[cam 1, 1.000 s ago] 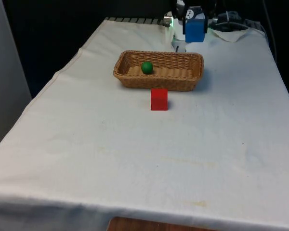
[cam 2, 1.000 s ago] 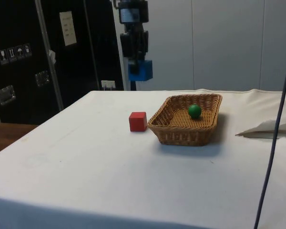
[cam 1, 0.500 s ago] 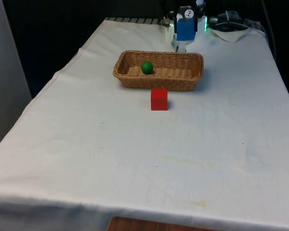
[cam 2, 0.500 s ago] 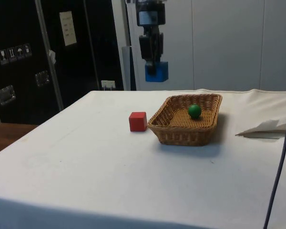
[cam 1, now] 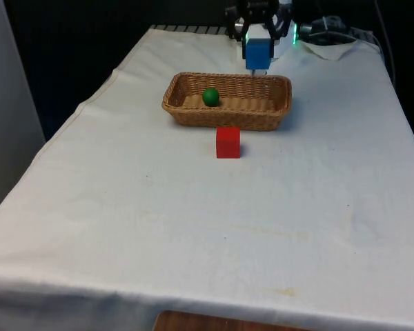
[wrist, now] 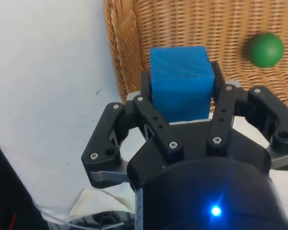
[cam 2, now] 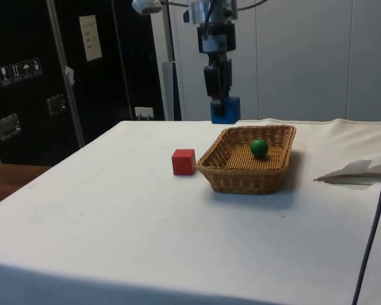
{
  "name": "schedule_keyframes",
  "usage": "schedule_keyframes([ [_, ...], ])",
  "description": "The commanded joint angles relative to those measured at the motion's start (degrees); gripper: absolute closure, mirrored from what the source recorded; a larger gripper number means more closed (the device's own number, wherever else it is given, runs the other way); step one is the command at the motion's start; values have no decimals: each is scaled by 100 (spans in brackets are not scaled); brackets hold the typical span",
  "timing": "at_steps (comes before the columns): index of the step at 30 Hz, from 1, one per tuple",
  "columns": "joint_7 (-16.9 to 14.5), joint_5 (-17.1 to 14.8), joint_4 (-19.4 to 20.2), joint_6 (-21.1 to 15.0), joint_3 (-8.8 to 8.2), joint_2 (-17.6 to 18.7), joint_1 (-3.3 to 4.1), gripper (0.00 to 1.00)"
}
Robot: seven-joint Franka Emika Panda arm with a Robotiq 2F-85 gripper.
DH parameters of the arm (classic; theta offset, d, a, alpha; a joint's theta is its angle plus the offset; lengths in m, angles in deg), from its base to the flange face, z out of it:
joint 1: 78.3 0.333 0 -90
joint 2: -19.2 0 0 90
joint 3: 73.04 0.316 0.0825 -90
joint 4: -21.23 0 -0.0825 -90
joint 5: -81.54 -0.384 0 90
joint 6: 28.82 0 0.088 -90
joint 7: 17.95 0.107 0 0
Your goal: Place all non-red objects into the basket.
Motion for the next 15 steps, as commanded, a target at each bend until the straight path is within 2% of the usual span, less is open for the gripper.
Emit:
schedule_keyframes([
  [1,29,63,86,-132,6,11,-17,94],
  [3,17,52,166,-229,-6,46,-17,94],
  [4,0,0,126,-126,-6,23,0,94],
  [6,6,34,281,-384,-11,97,-11,94],
  [11,-23,-6,441,-653,-23,218,0,94],
  [12,-6,0,413,-567,-11,206,0,94],
  [15,-57,-57,521,-865,-23,378,11,94],
])
